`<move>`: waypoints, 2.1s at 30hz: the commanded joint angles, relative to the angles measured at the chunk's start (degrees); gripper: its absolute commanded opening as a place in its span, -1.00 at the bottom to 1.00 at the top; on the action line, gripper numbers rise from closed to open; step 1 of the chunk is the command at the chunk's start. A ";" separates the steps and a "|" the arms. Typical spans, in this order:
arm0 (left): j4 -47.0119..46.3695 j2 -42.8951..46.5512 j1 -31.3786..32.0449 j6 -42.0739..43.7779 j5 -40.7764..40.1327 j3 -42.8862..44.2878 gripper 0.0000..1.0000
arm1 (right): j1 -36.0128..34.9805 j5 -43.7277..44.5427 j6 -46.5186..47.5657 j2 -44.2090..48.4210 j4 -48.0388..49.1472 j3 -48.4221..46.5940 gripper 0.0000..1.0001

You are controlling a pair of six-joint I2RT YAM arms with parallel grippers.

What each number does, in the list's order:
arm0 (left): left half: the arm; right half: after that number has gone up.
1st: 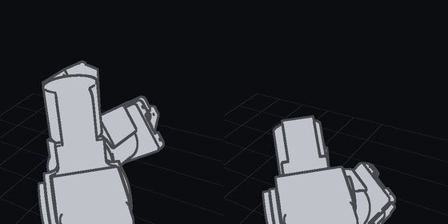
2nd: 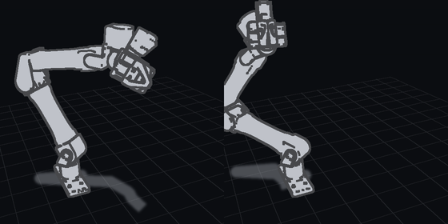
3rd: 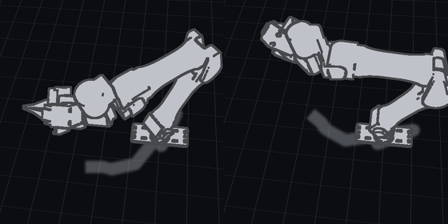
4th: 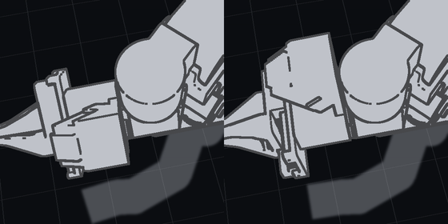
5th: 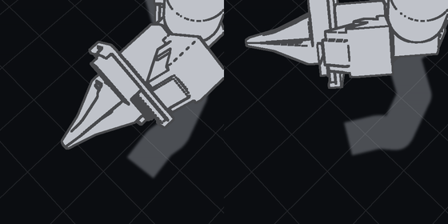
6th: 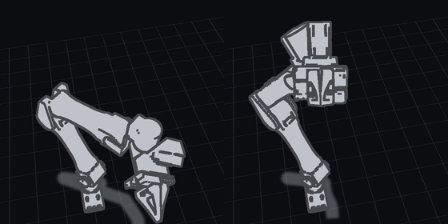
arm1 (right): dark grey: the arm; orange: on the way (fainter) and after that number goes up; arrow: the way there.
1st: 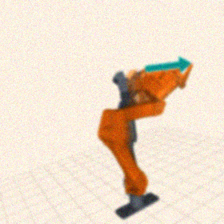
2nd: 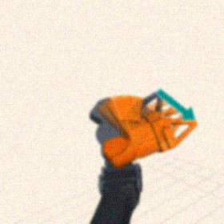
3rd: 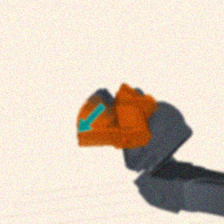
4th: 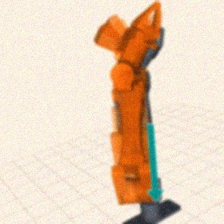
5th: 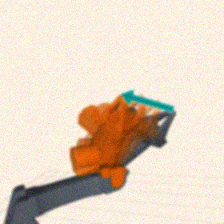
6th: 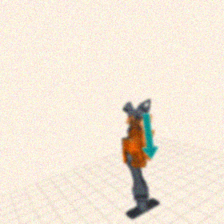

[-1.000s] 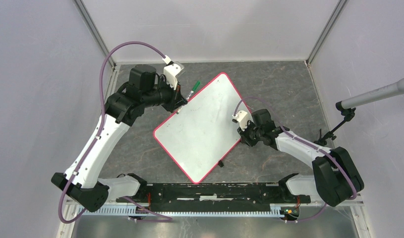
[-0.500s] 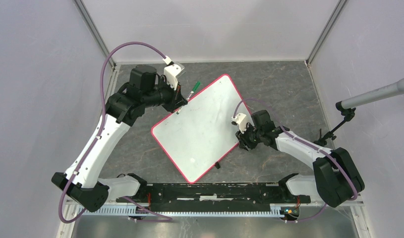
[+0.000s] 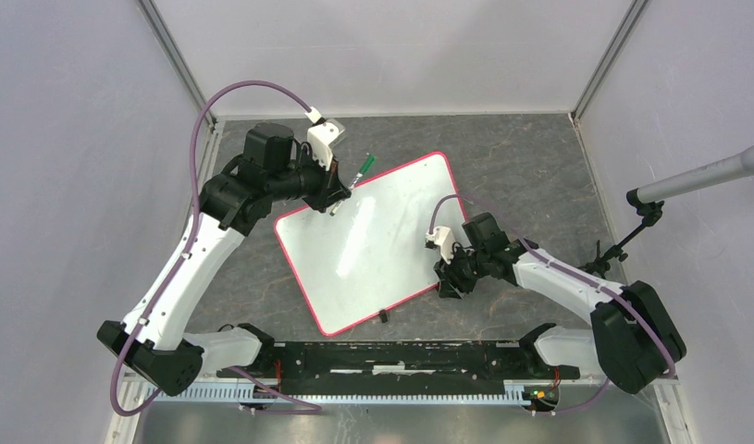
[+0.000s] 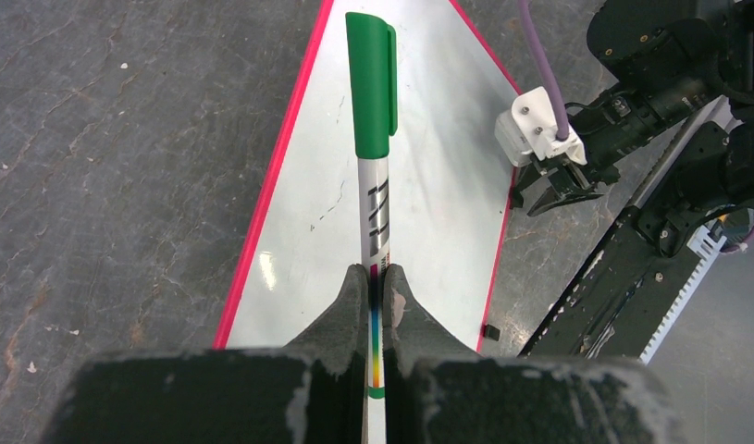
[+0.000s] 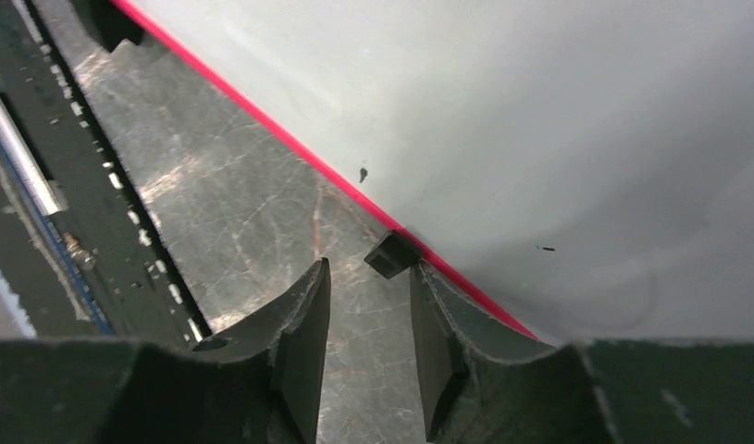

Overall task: Write a sentence on the whiteboard
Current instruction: Pick up the whiteboard marker at the center of the board, then open the whiteboard marker.

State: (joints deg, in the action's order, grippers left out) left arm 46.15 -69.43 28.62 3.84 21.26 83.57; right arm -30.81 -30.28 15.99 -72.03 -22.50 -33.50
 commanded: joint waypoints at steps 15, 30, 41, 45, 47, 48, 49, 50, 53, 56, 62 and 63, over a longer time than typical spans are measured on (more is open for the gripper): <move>-14.00 1.41 -0.49 -21.32 10.22 0.25 -0.95 | -0.42 -2.17 -3.32 6.73 2.51 -35.04 0.96; -29.68 2.19 -1.25 -34.10 4.79 0.13 -0.95 | -1.18 -22.67 -31.75 -3.46 25.22 -42.91 0.92; -36.25 1.59 -1.61 -40.03 8.99 -2.57 -0.95 | -2.08 -20.59 -44.63 -5.94 35.39 -42.04 0.71; -37.45 1.75 -1.63 -40.74 9.82 -3.47 -0.95 | -2.37 -20.37 -47.12 -7.25 37.44 -42.91 0.66; -38.74 1.67 -1.62 -41.55 10.58 -4.06 -0.95 | -2.72 -20.26 -47.48 -7.90 37.67 -43.39 0.64; -39.26 1.61 -1.59 -41.94 10.87 -4.21 -0.95 | -2.84 -20.25 -47.76 -8.29 38.06 -43.41 0.61; -39.80 1.62 -1.64 -42.35 10.99 -4.61 -0.95 | -3.09 -20.30 -48.16 -8.62 38.33 -43.50 0.58; -40.30 1.59 -1.62 -42.74 11.19 -4.88 -0.95 | -3.28 -20.35 -48.42 -8.94 38.84 -43.50 0.53; -40.85 1.47 -1.64 -43.29 11.79 -5.61 -0.95 | -3.47 -20.50 -49.29 -9.79 40.00 -43.75 0.32; -41.05 1.73 -1.59 -43.18 11.89 -6.60 -0.95 | -3.47 -20.58 -49.95 -10.15 41.09 -44.03 -0.19; -36.79 3.13 -2.21 -39.52 11.79 -6.18 -0.73 | -3.38 -20.72 -47.28 -9.26 38.04 -43.02 -1.00; -34.84 3.40 -3.02 -37.88 12.30 -5.36 -0.44 | -3.38 -20.65 -45.20 -8.70 36.57 -42.60 -1.00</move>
State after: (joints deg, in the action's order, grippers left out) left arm 7.40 -67.61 27.07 -36.60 32.75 76.77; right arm -33.76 -50.81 -34.30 -82.70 13.82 -75.61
